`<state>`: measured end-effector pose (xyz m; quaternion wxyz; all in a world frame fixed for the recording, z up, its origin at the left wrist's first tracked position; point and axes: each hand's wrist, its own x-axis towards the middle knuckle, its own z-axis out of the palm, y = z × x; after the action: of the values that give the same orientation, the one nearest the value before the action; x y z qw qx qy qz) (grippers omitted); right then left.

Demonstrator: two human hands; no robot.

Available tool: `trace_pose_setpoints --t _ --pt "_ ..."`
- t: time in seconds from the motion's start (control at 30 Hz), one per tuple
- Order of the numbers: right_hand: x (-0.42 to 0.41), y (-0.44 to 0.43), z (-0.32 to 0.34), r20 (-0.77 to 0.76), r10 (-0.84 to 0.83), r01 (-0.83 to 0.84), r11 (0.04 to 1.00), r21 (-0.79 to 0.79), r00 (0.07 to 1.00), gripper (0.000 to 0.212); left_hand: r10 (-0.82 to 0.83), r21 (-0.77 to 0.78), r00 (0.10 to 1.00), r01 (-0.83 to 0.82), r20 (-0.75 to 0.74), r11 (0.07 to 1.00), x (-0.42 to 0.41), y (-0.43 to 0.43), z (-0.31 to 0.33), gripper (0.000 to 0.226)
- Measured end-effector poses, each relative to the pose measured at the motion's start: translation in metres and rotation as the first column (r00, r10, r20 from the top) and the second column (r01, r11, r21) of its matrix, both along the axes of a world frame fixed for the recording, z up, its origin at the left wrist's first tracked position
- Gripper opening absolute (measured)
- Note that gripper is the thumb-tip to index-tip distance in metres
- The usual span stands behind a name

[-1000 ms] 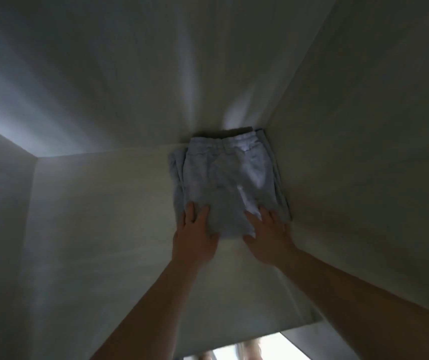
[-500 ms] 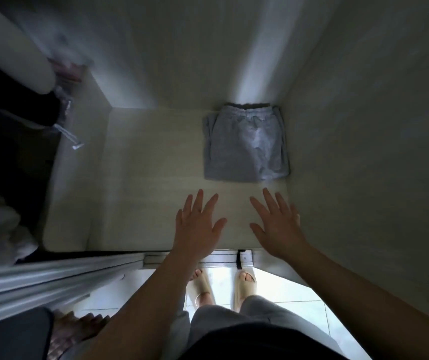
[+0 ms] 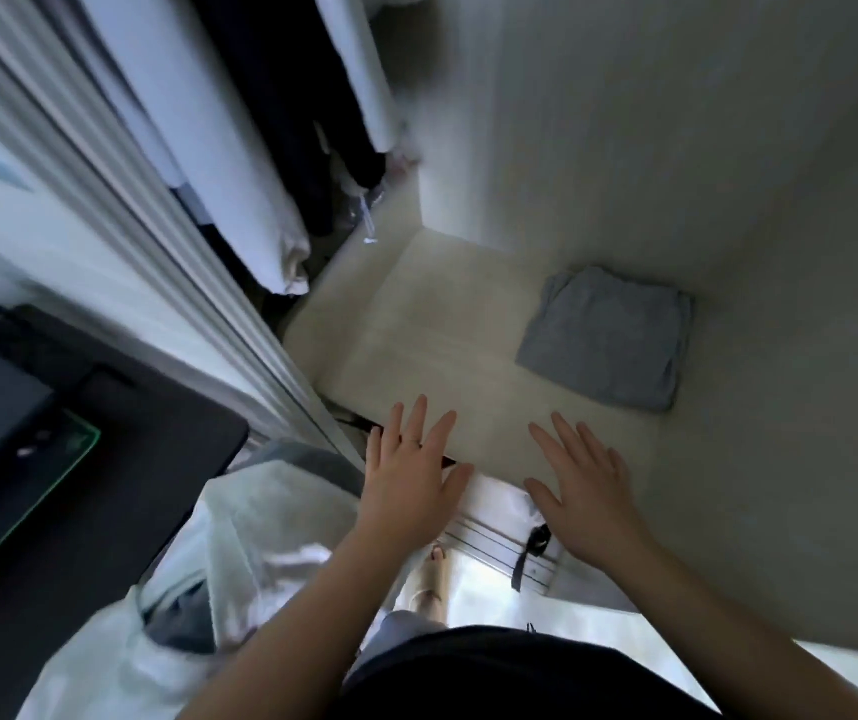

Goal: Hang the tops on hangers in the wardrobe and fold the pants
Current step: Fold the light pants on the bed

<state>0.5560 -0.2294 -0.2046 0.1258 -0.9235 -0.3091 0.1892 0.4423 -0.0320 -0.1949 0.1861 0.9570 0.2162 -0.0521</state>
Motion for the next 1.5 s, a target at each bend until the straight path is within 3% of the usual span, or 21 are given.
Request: trace_pose_setpoints --t 0.27,0.53,0.67,0.83,0.93,1.07,1.17,1.3,1.37,1.43,1.5 --pt "-0.060 0.021 -0.004 -0.089 0.306 -0.288 0.943 0.170 0.948 0.061 0.305 -0.004 0.926 -0.312 0.223 0.950 -0.119 -0.057 0.025 0.046" --pt "-0.144 0.072 0.011 -0.113 0.607 -0.537 0.763 0.360 0.786 0.063 0.589 0.140 0.756 -0.641 0.285 0.755 -0.223 -0.069 0.051 0.047" --pt "-0.167 0.106 0.029 -0.016 0.637 -0.577 0.709 0.405 0.771 0.065 0.731 0.179 0.668 -0.743 0.141 0.645 -0.240 -0.036 0.071 0.045" --pt "-0.171 0.170 0.050 -0.046 0.491 -0.462 0.844 0.274 0.870 0.062 0.898 0.057 0.405 -0.906 -0.173 0.419 -0.214 0.042 0.089 0.044" --pt "-0.176 0.205 0.063 -0.058 0.419 -0.405 0.899 0.165 0.906 0.077 0.865 0.038 0.325 -0.930 -0.383 0.366 -0.205 0.069 0.094 0.041" --pt "-0.184 0.240 0.076 -0.072 0.418 -0.423 0.903 -0.080 0.906 0.079 0.776 -0.029 0.409 -0.891 -0.480 0.452 -0.200 0.088 0.091 0.024" --pt "-0.190 0.259 0.082 -0.029 0.432 -0.428 0.878 -0.213 0.901 0.071 0.835 -0.121 0.362 -0.931 -0.414 0.343 -0.204 0.094 0.088 0.021" --pt "-0.190 0.281 0.076 -0.040 0.471 -0.465 0.849 -0.250 0.881 0.075 0.967 -0.395 0.174 -0.915 -0.188 0.088 -0.225 0.083 0.085 0.009" --pt "-0.189 0.293 0.072 -0.081 0.480 -0.483 0.833 -0.270 0.874 0.080 0.995 -0.582 0.077 -0.813 -0.063 0.026 -0.237 0.075 0.083 0.023" --pt "-0.188 0.304 0.064 -0.080 0.533 -0.532 0.799 -0.281 0.842 0.064 0.999 -0.721 -0.042 -0.693 0.002 -0.028 -0.248 0.064 0.089 0.025" --pt "-0.187 0.313 0.056 -0.104 0.593 -0.598 0.761 -0.253 0.799 0.033 0.992 -0.794 -0.126 -0.604 0.014 -0.066 -0.256 0.054 0.093 0.025"
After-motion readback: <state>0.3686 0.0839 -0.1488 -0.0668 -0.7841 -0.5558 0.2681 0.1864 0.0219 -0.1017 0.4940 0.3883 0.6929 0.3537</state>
